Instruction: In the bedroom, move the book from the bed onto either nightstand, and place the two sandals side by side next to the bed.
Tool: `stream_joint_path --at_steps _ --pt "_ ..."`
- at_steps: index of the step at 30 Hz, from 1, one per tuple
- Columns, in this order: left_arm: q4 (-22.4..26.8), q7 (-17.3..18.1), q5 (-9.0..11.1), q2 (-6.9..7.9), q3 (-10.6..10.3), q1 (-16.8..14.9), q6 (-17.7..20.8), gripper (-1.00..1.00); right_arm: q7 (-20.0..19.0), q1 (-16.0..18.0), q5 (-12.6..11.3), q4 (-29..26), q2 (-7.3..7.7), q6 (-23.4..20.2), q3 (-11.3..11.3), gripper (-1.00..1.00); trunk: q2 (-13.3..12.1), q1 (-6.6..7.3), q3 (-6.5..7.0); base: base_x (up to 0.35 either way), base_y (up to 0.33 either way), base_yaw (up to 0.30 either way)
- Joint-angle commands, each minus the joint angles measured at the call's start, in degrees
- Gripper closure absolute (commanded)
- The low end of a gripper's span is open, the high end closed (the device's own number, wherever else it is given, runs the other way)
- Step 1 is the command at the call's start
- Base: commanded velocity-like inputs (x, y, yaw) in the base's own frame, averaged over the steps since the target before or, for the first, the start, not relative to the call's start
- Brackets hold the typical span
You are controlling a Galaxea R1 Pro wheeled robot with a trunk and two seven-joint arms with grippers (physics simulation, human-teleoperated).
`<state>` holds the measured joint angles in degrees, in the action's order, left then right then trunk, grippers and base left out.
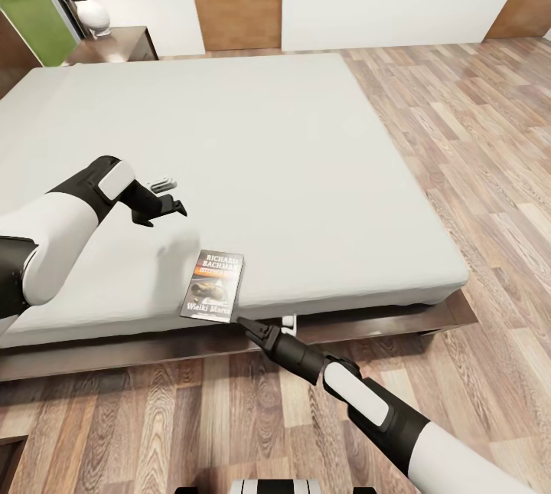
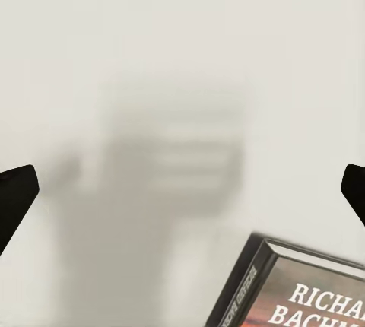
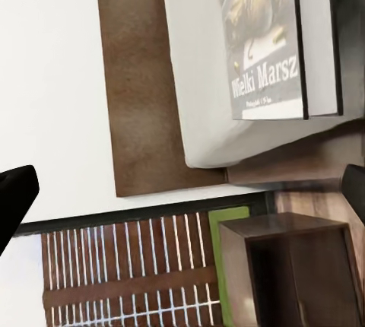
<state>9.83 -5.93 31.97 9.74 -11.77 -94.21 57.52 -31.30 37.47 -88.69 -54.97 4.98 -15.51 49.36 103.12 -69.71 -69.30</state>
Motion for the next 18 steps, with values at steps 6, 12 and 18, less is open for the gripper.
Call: stream_joint_path --at_steps 6,12,18 --pt "0.1 -0.51 0.64 0.07 -0.18 -0.01 0.22 -1.0 -0.08 0.06 -0.6 0.72 0.05 -0.23 0.13 -1.0 0.01 0.0 -0.03 0.0 0.0 0.0" --pt "0.1 -0.5 0.64 0.09 -0.18 -0.01 0.22 -1.0 -0.08 0.06 -0.59 0.97 0.08 -0.22 0.13 -1.0 0.01 0.0 -0.03 0.0 0.0 0.0" --pt "0.1 -0.49 0.62 0.1 -0.18 -0.01 0.22 -1.0 -0.08 0.06 -0.56 1.05 0.11 -0.22 0.12 -1.0 0.01 0.0 -0.03 0.0 0.0 0.0"
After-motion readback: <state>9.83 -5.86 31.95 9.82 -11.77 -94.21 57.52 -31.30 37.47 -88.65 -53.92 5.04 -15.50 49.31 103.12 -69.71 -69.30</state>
